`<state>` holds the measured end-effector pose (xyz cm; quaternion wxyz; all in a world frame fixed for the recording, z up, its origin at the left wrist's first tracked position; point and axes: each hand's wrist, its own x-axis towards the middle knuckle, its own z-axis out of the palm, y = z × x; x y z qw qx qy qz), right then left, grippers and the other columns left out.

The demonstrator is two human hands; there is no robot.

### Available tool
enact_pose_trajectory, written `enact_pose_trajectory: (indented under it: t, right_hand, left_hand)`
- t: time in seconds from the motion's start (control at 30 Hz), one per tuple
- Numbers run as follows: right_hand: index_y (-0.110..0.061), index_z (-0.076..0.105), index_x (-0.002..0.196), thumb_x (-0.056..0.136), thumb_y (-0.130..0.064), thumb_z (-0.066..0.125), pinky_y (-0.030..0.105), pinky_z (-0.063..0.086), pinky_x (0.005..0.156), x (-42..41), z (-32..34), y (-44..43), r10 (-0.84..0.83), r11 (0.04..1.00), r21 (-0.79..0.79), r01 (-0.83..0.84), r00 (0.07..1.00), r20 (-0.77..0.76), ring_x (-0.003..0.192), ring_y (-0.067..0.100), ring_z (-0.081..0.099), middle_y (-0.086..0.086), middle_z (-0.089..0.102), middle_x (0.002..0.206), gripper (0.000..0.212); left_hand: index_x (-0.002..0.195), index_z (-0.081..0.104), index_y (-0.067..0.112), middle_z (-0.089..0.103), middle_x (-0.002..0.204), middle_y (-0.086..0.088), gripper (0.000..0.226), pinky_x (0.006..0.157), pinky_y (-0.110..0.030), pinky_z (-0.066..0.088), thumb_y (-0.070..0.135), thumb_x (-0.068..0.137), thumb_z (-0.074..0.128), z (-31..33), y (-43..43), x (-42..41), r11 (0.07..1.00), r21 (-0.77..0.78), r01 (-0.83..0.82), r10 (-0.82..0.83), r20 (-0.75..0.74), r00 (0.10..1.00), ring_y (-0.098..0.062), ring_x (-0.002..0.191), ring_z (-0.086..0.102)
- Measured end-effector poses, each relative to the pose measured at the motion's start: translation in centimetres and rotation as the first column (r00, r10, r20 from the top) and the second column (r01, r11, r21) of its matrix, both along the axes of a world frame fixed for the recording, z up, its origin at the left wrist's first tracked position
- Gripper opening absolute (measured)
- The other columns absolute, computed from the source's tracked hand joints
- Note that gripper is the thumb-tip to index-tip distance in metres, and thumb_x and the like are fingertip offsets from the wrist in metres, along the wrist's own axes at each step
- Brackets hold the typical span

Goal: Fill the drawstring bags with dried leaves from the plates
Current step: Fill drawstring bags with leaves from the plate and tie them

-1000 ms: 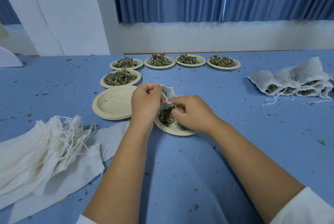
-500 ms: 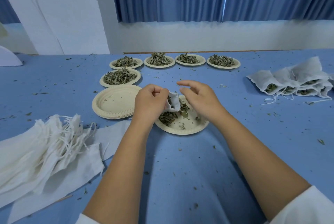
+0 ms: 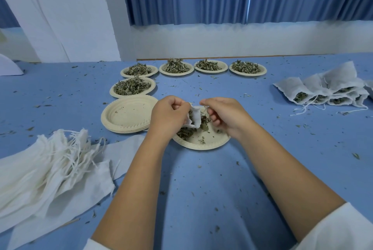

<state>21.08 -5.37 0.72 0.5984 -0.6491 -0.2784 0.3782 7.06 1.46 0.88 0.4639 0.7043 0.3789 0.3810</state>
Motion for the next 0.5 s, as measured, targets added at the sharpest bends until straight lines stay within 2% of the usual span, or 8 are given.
enact_pose_trajectory:
  t: [0.1, 0.3, 0.4, 0.5]
  right_hand:
    - [-0.012, 0.068, 0.086, 0.086, -0.020, 0.070, 0.016, 0.031, 0.036, 0.7, 0.2, 0.0, -0.102, 0.994, 0.034, 0.108, 0.985, -0.140, 0.042, 0.006, 0.038, -0.006, 0.048, 0.051, 0.008]
    - [-0.011, 0.065, 0.086, 0.085, -0.017, 0.069, 0.016, 0.032, 0.037, 2.1, 0.2, -0.6, -0.266, 0.957, 0.049, 0.287, 0.930, -0.254, 0.042, 0.007, 0.039, -0.004, 0.048, 0.053, 0.007]
    - [-0.012, 0.064, 0.087, 0.085, -0.017, 0.069, 0.016, 0.033, 0.038, 2.5, 0.4, -0.8, -0.297, 0.945, 0.055, 0.321, 0.918, -0.264, 0.041, 0.007, 0.039, -0.006, 0.048, 0.051, 0.008]
    - [-0.008, 0.069, 0.089, 0.084, -0.018, 0.073, 0.017, 0.035, 0.039, 1.8, 0.8, -0.7, -0.197, 0.970, 0.106, 0.217, 0.966, -0.170, 0.043, 0.006, 0.042, -0.005, 0.051, 0.055, 0.012]
  left_hand:
    - [0.080, 0.065, 0.012, 0.060, 0.048, 0.011, 0.012, 0.061, -0.024, 0.053, 0.010, 0.088, 0.057, 0.0, 0.0, -0.1, 1.000, -0.004, 0.004, -0.004, -0.002, 1.000, 0.000, 0.045, 0.057]
    - [0.078, 0.065, 0.012, 0.061, 0.049, 0.010, 0.012, 0.077, -0.037, 0.059, 0.012, 0.087, 0.058, 0.0, 0.0, -0.1, 0.999, -0.033, -0.023, 0.023, 0.010, 1.000, -0.005, 0.051, 0.058]
    - [0.077, 0.065, 0.011, 0.061, 0.050, 0.009, 0.012, 0.079, -0.040, 0.059, 0.012, 0.086, 0.057, 0.0, 0.0, -0.2, 0.998, -0.042, -0.055, 0.056, 0.031, 0.998, -0.007, 0.053, 0.057]
    - [0.078, 0.065, 0.010, 0.061, 0.048, 0.009, 0.013, 0.080, -0.041, 0.058, 0.011, 0.088, 0.057, 0.0, 0.0, -0.1, 0.995, -0.049, -0.085, 0.088, 0.066, 0.994, -0.005, 0.051, 0.056]
